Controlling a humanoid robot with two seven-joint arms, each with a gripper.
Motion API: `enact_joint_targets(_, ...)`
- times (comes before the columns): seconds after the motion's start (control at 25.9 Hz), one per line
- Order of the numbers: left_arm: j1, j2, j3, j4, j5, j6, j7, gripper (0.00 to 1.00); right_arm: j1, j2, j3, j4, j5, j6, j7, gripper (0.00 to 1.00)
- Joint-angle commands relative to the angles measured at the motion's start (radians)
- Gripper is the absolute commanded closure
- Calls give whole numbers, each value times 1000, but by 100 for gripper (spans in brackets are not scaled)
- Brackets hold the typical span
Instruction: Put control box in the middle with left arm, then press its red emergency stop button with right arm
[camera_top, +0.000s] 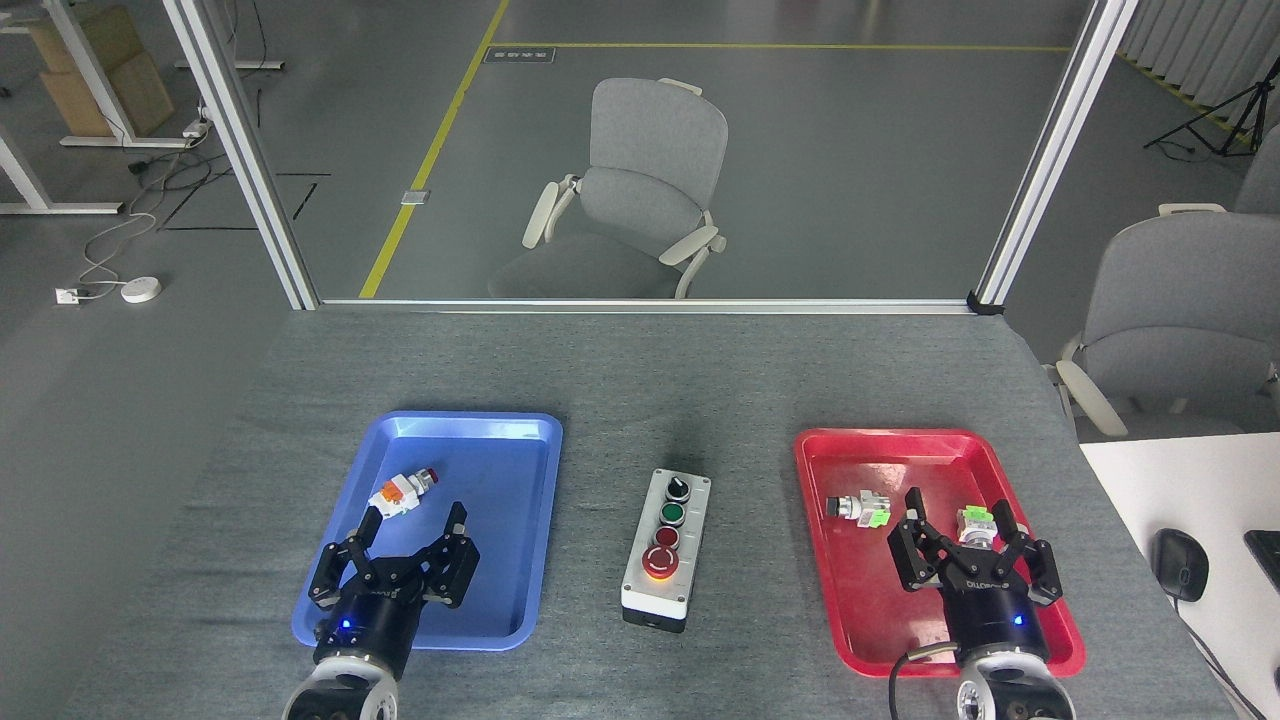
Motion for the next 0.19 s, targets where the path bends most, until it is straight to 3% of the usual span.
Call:
enact_joint_targets(0.0, 0, 0, 0, 0, 0, 0, 0, 0, -1, -4, -4, 0, -2, -4, 3, 2)
enact_joint_targets(0.15, 0, 0, 0, 0, 0, 0, 0, 0, 0, -6, -4, 3, 3, -4, 3, 2)
